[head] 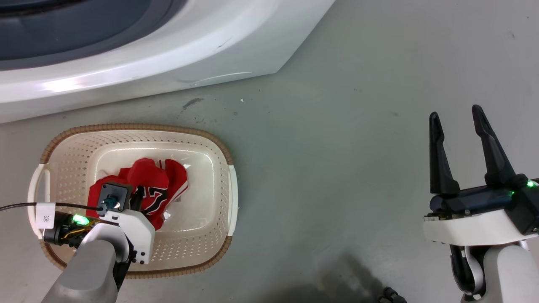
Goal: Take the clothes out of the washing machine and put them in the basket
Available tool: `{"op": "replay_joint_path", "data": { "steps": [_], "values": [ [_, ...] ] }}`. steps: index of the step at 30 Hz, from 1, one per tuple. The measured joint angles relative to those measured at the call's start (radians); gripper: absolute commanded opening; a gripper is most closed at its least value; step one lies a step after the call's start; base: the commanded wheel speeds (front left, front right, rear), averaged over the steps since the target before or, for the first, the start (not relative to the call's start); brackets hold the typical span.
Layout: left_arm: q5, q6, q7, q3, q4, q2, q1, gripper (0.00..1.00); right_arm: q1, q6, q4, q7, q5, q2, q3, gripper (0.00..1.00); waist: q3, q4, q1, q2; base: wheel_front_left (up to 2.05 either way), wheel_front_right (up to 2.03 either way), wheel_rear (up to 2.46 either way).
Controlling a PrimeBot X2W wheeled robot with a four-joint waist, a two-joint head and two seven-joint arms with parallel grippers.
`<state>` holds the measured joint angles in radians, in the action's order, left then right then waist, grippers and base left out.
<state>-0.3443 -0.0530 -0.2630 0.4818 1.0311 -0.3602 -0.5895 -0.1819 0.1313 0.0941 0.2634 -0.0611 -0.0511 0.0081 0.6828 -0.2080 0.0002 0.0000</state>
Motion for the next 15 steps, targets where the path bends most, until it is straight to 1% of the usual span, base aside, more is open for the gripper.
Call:
{"op": "replay_joint_path", "data": {
  "steps": [5, 6, 7, 15],
  "values": [
    [0.006, -0.009, 0.000, -0.017, 0.034, 0.010, -0.009, 0.00, -0.001, 0.000, 0.000, 0.000, -0.001, 0.000, 0.004, 1.00, 0.016, -0.009, 0.0000, 0.0000, 0.00, 0.00, 0.00],
    [0.007, -0.008, 0.000, -0.020, 0.035, 0.011, -0.010, 0.42, -0.001, 0.000, -0.001, 0.000, -0.001, 0.000, 0.004, 1.00, 0.015, -0.009, 0.0000, 0.0000, 0.00, 0.00, 0.00],
    [0.011, -0.004, 0.000, -0.024, 0.033, 0.012, -0.011, 1.00, -0.002, 0.000, -0.003, 0.000, -0.001, 0.000, 0.004, 1.00, 0.014, -0.008, 0.0000, 0.0000, 0.00, 0.00, 0.00],
    [0.041, 0.008, 0.000, -0.045, 0.002, 0.020, 0.018, 1.00, -0.004, 0.000, -0.030, 0.000, -0.003, 0.000, 0.010, 1.00, -0.044, 0.006, -0.0001, 0.0000, 0.00, 0.00, 0.00]
  ]
}}
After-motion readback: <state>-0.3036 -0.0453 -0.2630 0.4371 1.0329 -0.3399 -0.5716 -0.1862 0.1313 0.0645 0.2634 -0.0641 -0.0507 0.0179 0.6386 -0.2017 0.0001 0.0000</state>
